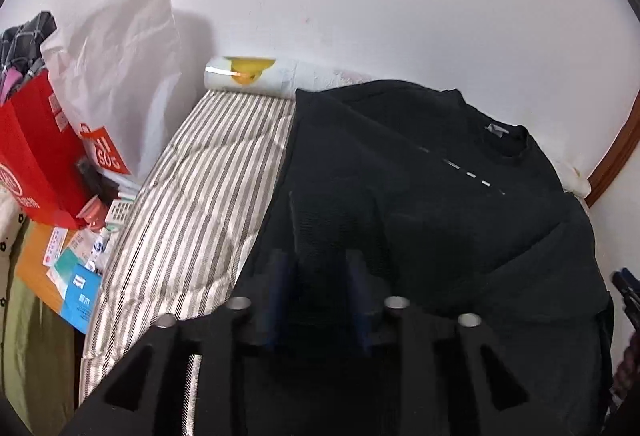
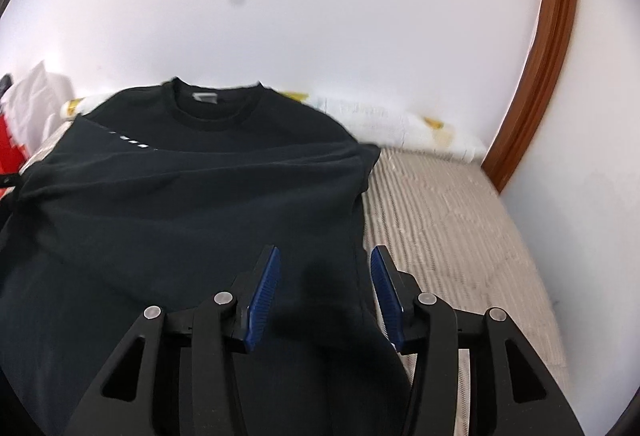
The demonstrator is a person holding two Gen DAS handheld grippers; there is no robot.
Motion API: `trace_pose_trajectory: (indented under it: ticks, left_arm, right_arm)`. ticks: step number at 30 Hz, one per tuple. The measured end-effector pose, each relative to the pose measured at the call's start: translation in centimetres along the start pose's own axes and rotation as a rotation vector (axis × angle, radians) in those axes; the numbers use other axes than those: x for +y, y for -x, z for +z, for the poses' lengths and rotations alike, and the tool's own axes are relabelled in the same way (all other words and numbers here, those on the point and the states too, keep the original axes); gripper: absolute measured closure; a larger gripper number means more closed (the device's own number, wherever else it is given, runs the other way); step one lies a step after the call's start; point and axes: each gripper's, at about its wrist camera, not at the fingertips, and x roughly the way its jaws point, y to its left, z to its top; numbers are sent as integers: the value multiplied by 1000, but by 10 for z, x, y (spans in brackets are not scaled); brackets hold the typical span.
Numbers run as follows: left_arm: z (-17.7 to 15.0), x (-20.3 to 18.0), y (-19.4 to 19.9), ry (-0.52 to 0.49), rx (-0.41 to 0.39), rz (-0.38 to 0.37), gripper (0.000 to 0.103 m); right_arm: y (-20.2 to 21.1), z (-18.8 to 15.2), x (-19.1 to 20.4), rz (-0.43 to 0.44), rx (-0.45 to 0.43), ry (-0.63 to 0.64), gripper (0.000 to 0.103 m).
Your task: Fold small clothes
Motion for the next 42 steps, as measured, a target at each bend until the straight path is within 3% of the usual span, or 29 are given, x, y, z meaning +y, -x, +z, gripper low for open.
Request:
trace_pose_trajectory:
  ticks: [5,12,21,27,31,42]
  left_arm:
    - [-3,-18,-11,-69,16,35,61]
    - [-11,-23,-23,-85,27,58,61]
    - [-12,-22,-21,-74,20,64,62]
    - [-16,-21,-6,-94,34,57,77]
    - [-25,-18,22,-81,3,28,78]
    - [-71,-30,99,-104,-13,-21,81]
  right_arm:
    - [-46,-8,1,-70,103,3,56]
    - [-45,-17,3,-88,75,-19,54]
    - [-47,-21,-14,17,106,-119,53]
    - [-13,-27,-9,-43,24,-49,53]
    - [17,-35,-13,-47,-3,-73,53]
    - [101,-73,-8,46,16,-65,56]
